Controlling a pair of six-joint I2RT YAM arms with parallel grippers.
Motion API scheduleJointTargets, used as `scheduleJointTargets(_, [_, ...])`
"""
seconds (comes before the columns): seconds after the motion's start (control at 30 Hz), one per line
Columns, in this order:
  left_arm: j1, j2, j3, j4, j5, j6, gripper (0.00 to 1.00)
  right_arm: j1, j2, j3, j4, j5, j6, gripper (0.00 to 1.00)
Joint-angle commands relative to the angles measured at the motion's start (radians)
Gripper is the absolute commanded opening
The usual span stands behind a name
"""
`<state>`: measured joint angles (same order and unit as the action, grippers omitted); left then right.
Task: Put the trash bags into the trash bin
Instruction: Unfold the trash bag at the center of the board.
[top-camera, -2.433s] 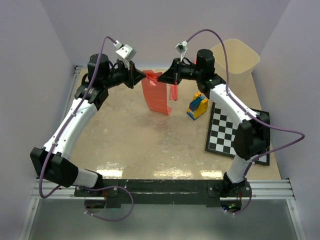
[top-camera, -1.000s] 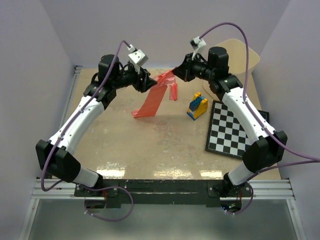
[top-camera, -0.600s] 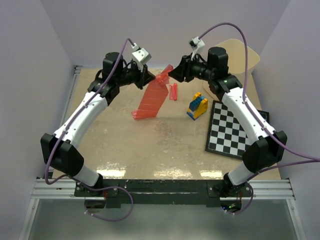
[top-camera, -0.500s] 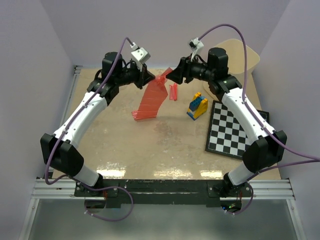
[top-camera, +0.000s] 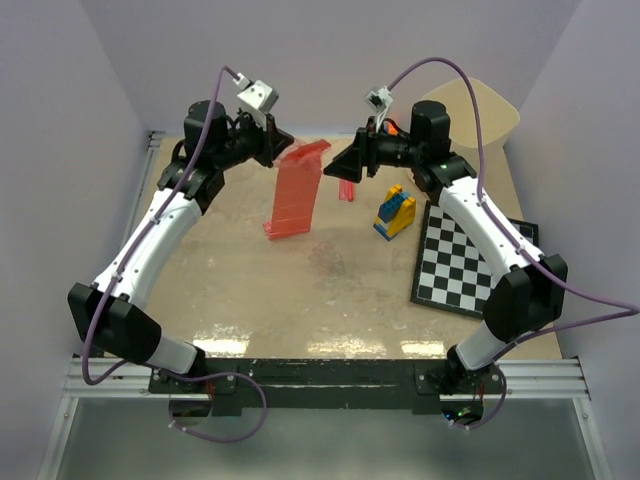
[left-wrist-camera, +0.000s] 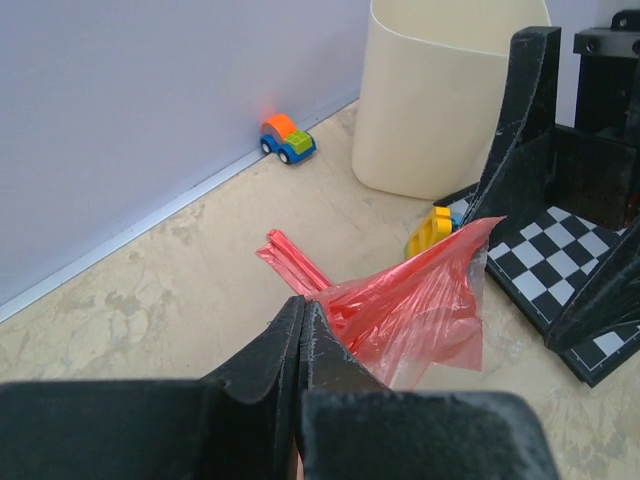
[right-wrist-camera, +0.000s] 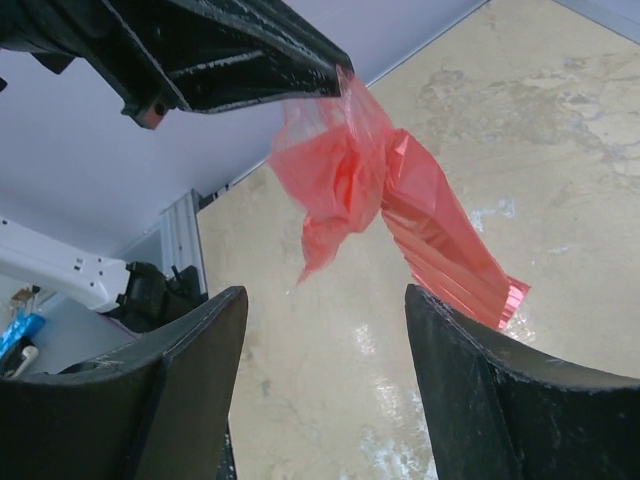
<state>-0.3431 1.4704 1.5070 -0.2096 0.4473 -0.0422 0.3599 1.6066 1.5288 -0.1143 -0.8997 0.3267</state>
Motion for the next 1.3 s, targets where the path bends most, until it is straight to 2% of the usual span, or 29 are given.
scheduleJointTargets(0.0, [0.012, -0.036, 0.012, 0.061, -0.053, -0.057, 0.00, 0.014, -0.053, 0.001, -0.009, 0.071, -0.071, 0.69])
scheduleJointTargets(0.1, [0.013, -0.035, 0.015, 0.072, -0.048, -0.077, 0.00, 0.036, -0.039, 0.005, 0.014, 0.131, -0.064, 0.69])
scheduleJointTargets(0.3, [0.016, -0.033, 0.025, 0.078, -0.055, -0.099, 0.00, 0.114, 0.035, 0.096, 0.015, 0.153, -0.080, 0.68])
scheduleJointTargets(0.43, [0.023, -0.041, 0.027, 0.073, -0.055, -0.099, 0.00, 0.143, 0.067, 0.117, 0.010, 0.252, -0.071, 0.59])
scheduleJointTargets(0.53, [0.033, -0.053, 0.016, 0.073, -0.061, -0.097, 0.00, 0.143, 0.087, 0.140, -0.015, 0.343, -0.080, 0.42])
scheduleJointTargets(0.63, [0.049, -0.064, 0.007, 0.072, -0.065, -0.096, 0.00, 0.143, 0.093, 0.146, -0.027, 0.354, -0.112, 0.06])
scheduleJointTargets(0.67, [0.055, -0.067, 0.006, 0.070, -0.070, -0.094, 0.00, 0.143, 0.090, 0.142, -0.033, 0.357, -0.118, 0.00])
scheduleJointTargets(1.07, [0.128, -0.097, -0.011, 0.061, -0.147, -0.056, 0.00, 0.143, -0.071, 0.010, -0.176, 0.410, -0.351, 0.00])
scheduleJointTargets(1.27, [0.150, -0.096, -0.021, 0.073, -0.144, -0.088, 0.00, 0.143, -0.138, -0.082, -0.197, 0.433, -0.376, 0.00])
